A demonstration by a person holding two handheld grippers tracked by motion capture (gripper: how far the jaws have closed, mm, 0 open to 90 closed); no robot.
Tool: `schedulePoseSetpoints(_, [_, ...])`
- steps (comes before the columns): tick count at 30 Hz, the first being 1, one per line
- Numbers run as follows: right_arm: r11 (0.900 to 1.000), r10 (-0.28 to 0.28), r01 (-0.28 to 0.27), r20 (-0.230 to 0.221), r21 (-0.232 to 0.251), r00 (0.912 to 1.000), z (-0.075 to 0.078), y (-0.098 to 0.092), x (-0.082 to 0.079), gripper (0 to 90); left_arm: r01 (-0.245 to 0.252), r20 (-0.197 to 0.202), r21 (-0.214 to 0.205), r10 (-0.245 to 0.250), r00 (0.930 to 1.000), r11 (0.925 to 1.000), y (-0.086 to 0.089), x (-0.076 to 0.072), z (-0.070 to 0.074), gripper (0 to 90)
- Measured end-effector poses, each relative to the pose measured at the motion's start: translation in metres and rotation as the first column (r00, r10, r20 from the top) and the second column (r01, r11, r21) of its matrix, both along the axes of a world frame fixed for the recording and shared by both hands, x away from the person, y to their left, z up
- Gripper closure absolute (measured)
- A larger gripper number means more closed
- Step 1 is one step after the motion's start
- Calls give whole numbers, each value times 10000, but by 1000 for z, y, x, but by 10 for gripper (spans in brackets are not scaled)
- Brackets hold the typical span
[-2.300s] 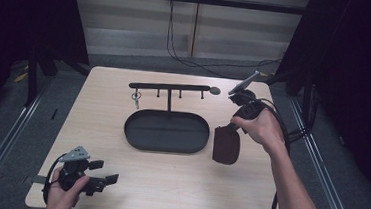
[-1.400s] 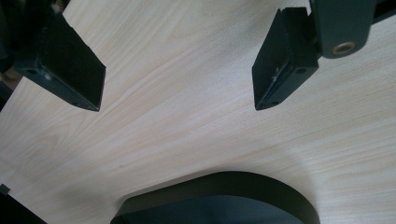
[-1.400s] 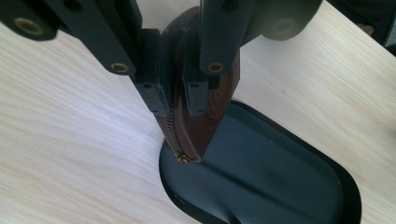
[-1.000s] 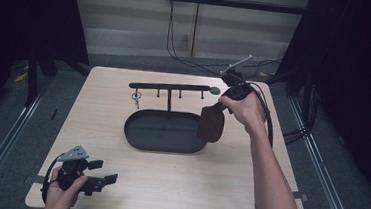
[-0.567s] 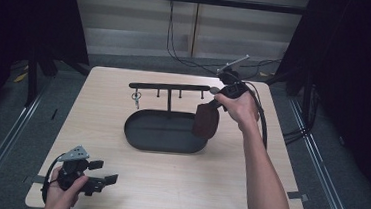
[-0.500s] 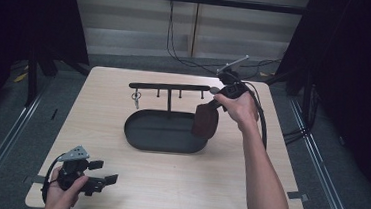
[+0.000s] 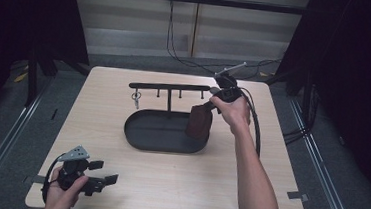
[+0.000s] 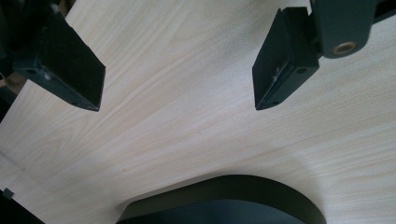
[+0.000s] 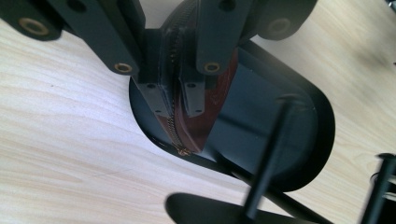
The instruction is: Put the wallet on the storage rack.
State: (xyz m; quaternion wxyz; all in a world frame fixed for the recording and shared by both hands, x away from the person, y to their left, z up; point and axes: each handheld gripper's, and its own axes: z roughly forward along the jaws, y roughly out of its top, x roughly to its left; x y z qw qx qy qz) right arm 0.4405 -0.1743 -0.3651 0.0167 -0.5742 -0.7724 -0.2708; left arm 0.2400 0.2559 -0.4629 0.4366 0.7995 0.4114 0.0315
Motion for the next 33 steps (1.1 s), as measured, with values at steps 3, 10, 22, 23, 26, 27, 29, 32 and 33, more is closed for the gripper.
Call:
schedulePoseSetpoints(3, [9995, -89, 90, -34, 299, 10000, -11, -2, 0, 838, -53, -26, 8, 53, 10000, 10000, 0, 0, 0, 173])
schedulePoseSetpoints(10, [9966, 143, -149, 84, 810, 9999, -30, 3, 2, 838, -124, -52, -40, 123, 9999, 9999, 1, 1, 0, 173])
schedulePoseSetpoints(22, [9857, 12, -163, 899, 1676, 9959, -52, 5, 1, 836, -191, -106, -43, 190, 9998, 9998, 2, 2, -1, 173])
schedulePoseSetpoints(23, [9824, -93, -98, 1016, 1864, 9948, -56, 5, 1, 836, -196, -96, -35, 196, 9998, 9998, 2, 2, -1, 173])
schedulePoseSetpoints(26, [9785, -117, -60, 843, 2060, 9964, -61, 5, 1, 835, -219, -90, 0, 219, 9997, 9998, 1, 2, -1, 173])
schedulePoseSetpoints(27, [9771, -165, -27, 883, 2128, 9960, -65, 5, 1, 833, -183, -90, 19, 183, 9998, 9998, 1, 2, -1, 172])
schedulePoseSetpoints(29, [9767, -188, -6, 884, 2144, 9959, -67, 5, 1, 832, -184, -99, -3, 184, 9998, 9998, 1, 2, -1, 172])
schedulePoseSetpoints(32, [9822, -195, 26, 885, 1877, 9959, -76, 6, 1, 822, -192, -104, 16, 192, 9998, 9998, 1, 1, -1, 172])
schedulePoseSetpoints(33, [9828, -239, 78, 851, 1844, 9961, -77, 6, 0, 821, -172, -103, 9, 172, 9998, 9999, 1, 1, -1, 171])
